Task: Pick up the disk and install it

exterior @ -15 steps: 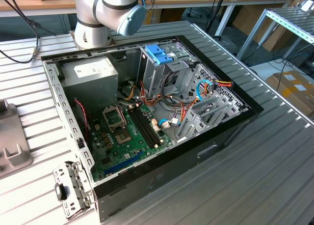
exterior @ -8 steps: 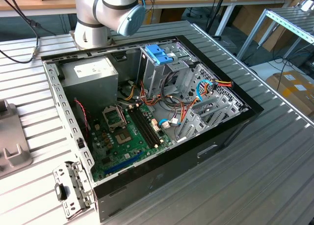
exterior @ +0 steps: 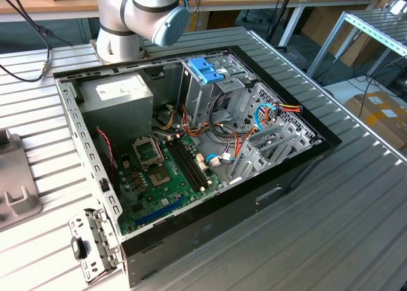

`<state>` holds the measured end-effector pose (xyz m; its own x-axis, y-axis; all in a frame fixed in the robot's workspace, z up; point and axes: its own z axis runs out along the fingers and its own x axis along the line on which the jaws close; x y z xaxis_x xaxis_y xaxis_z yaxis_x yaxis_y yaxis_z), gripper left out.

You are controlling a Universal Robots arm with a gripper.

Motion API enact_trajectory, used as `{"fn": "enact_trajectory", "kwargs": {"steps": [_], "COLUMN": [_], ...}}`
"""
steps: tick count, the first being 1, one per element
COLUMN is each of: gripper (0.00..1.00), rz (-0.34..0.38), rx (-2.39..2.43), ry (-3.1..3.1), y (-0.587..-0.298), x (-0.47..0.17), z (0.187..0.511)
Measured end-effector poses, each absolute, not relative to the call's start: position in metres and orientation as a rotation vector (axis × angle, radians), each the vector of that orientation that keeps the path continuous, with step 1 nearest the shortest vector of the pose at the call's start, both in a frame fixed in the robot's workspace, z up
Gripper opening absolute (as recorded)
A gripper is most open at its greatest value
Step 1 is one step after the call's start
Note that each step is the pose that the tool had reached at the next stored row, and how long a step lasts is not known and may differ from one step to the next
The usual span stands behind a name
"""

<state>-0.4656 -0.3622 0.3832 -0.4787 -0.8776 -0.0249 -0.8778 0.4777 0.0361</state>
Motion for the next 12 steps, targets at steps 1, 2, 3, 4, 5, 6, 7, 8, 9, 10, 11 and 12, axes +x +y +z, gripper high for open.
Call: {"fn": "enact_trajectory", "kwargs": {"steps": [1, 2, 3, 4, 5, 6, 7, 8, 9, 10, 11, 12], "gripper": [0.11, 0.11, 0.11, 0.11, 0.11, 0.11, 0.11, 0.11, 0.11, 0.11, 0.11, 0.11], "rz": [0.069, 0.069, 0.069, 0.069, 0.069, 0.069, 0.069, 0.069, 0.069, 0.069, 0.069, 0.069], "rx": [-1.618, -1.631, -1.645, -1.652, -1.66, -1.667, -1.679, -1.69, -1.698, -1.705, -1.712, -1.72], "ry": [2.689, 2.681, 2.673, 2.669, 2.664, 2.66, 2.653, 2.645, 2.64, 2.636, 2.632, 2.627], "y": [-0.3622, -0.3622, -0.3622, -0.3622, -0.3623, -0.3623, -0.3622, -0.3622, -0.3622, -0.3622, -0.3623, -0.3623], "x": [-0.4656, -0.4656, -0.4656, -0.4656, -0.4656, -0.4656, -0.4656, -0.4656, -0.4656, -0.4656, -0.4656, -0.4656], "z": [0.3831, 0.3831, 0.3832, 0.3831, 0.3832, 0.3832, 0.3831, 0.3832, 0.3832, 0.3832, 0.3831, 0.3832]}}
